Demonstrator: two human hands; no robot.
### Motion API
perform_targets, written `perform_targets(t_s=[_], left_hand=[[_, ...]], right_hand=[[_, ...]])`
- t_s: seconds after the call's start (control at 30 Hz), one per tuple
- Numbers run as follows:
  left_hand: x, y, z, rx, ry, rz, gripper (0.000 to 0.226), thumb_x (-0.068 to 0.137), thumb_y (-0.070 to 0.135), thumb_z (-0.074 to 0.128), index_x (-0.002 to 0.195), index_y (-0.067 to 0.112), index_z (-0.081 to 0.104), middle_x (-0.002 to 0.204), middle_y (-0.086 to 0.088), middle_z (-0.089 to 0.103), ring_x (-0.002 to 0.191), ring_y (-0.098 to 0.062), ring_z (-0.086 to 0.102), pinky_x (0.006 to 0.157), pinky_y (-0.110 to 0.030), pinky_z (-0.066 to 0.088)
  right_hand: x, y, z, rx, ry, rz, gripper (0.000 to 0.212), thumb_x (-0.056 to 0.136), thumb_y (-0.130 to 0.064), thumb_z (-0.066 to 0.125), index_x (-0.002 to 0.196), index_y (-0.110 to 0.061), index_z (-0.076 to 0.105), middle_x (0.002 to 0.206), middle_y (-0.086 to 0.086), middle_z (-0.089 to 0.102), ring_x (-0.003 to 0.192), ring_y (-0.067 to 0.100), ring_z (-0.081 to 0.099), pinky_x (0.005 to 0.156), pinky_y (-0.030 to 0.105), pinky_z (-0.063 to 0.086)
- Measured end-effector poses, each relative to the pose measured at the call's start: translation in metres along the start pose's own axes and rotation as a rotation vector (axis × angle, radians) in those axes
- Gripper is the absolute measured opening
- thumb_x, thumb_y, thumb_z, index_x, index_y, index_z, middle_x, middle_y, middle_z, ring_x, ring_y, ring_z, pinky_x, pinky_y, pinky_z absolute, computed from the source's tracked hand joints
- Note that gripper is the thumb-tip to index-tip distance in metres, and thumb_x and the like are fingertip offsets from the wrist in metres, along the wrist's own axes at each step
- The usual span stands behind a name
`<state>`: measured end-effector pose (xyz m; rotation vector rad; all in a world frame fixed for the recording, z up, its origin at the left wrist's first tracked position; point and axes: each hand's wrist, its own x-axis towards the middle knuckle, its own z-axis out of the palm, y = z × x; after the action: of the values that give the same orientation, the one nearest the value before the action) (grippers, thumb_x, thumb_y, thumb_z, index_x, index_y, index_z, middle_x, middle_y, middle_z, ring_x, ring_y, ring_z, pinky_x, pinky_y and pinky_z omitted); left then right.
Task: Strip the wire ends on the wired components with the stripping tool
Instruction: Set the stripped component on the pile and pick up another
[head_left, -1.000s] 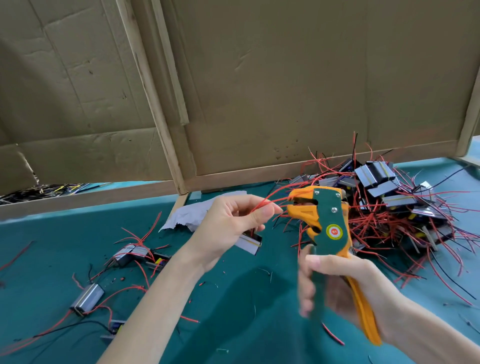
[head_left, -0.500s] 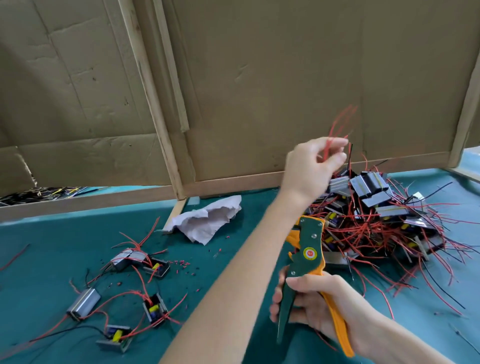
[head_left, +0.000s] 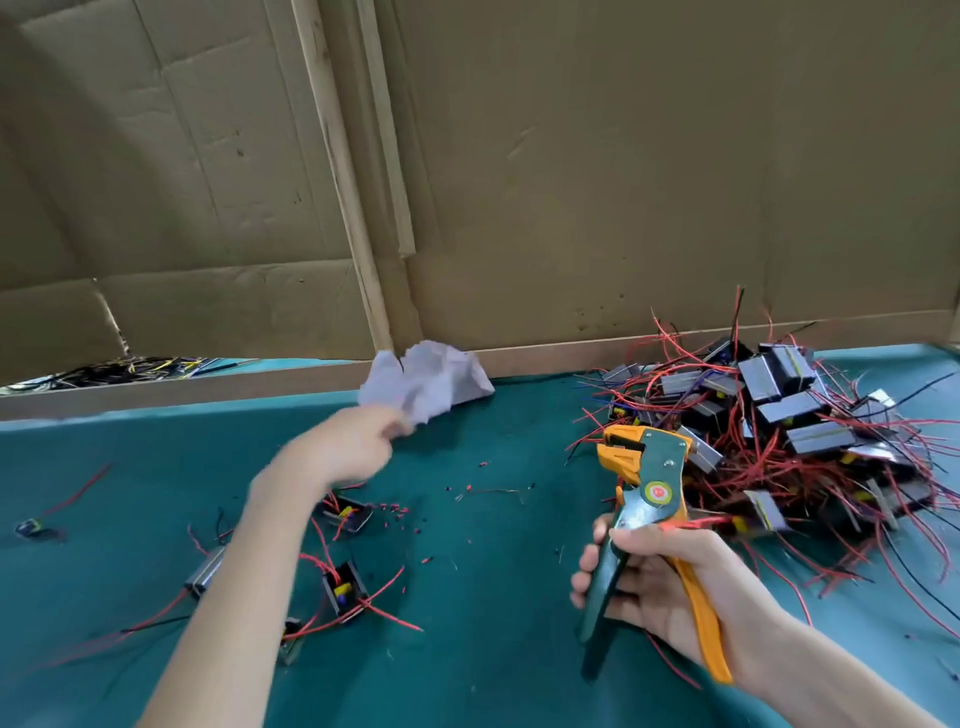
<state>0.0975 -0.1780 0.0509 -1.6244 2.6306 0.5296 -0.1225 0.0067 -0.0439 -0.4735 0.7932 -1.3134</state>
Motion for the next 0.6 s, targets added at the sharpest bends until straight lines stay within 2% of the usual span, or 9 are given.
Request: perform_targets(t_s=[0.07, 0.13, 0.2, 0.27, 0.37, 0.43, 0.6], left_hand=[[0.002, -0.041, -0.003, 0.165, -0.085, -0.179, 0.049, 0.090, -0.005, 0.039, 0.127, 0.022, 0.057, 0.136, -0.003, 0.053, 0.120, -0.021, 0.051, 0.098, -0.029, 0.042], [0.004, -0.065, -0.003, 0.132, -0.150, -0.232, 0.044, 0.087, -0.003, 0.053, 0.121, 0.025, 0.059, 0.133, -0.002, 0.055, 0.113, -0.019, 0.052, 0.091, -0.027, 0.044], [0.005, -0.073, 0.001, 0.058, -0.158, -0.233, 0.038, 0.083, 0.005, 0.065, 0.110, 0.032, 0.061, 0.128, 0.000, 0.057, 0.112, -0.019, 0.052, 0.093, -0.029, 0.044], [0.009, -0.072, 0.006, 0.125, -0.101, -0.215, 0.033, 0.078, 0.021, 0.073, 0.100, 0.042, 0.060, 0.121, 0.004, 0.055, 0.118, -0.021, 0.044, 0.097, -0.034, 0.038], [0.014, -0.063, 0.017, 0.252, -0.002, -0.152, 0.022, 0.077, 0.036, 0.075, 0.092, 0.048, 0.065, 0.120, 0.005, 0.047, 0.118, -0.024, 0.034, 0.087, -0.034, 0.027], [0.017, -0.062, 0.022, 0.251, -0.004, -0.143, 0.014, 0.079, 0.035, 0.074, 0.079, 0.047, 0.066, 0.123, 0.004, 0.047, 0.116, -0.026, 0.034, 0.090, -0.035, 0.029], [0.012, -0.072, 0.020, 0.223, -0.103, -0.165, 0.030, 0.081, 0.028, 0.073, 0.070, 0.054, 0.062, 0.121, 0.002, 0.048, 0.114, -0.029, 0.039, 0.100, -0.042, 0.033]], right_hand=[[-0.001, -0.001, 0.001, -0.004, 0.006, -0.008, 0.028, 0.052, -0.002, 0.076, 0.078, 0.001, 0.067, 0.079, 0.025, 0.062, 0.070, 0.041, 0.065, 0.067, 0.050, 0.058], [-0.003, -0.003, 0.002, -0.001, 0.014, -0.011, 0.022, 0.057, -0.001, 0.073, 0.078, 0.002, 0.068, 0.079, 0.025, 0.061, 0.070, 0.041, 0.065, 0.066, 0.049, 0.058], [-0.004, -0.006, 0.002, 0.001, 0.029, -0.029, 0.021, 0.061, 0.006, 0.066, 0.081, 0.003, 0.066, 0.079, 0.025, 0.060, 0.070, 0.041, 0.065, 0.065, 0.049, 0.058], [-0.005, -0.009, 0.001, 0.012, 0.061, -0.060, 0.028, 0.060, 0.000, 0.066, 0.088, 0.003, 0.061, 0.079, 0.025, 0.060, 0.069, 0.040, 0.065, 0.064, 0.049, 0.059], [-0.006, -0.014, 0.002, 0.027, 0.097, -0.115, 0.026, 0.062, -0.006, 0.065, 0.087, 0.002, 0.061, 0.078, 0.024, 0.061, 0.068, 0.039, 0.065, 0.064, 0.048, 0.059], [-0.005, -0.017, 0.002, 0.035, 0.113, -0.136, 0.022, 0.062, -0.007, 0.064, 0.082, 0.002, 0.062, 0.077, 0.023, 0.062, 0.067, 0.038, 0.066, 0.063, 0.047, 0.060], [-0.006, -0.019, 0.001, 0.039, 0.104, -0.153, 0.015, 0.064, -0.007, 0.063, 0.076, 0.001, 0.065, 0.077, 0.023, 0.062, 0.068, 0.038, 0.066, 0.062, 0.045, 0.059]])
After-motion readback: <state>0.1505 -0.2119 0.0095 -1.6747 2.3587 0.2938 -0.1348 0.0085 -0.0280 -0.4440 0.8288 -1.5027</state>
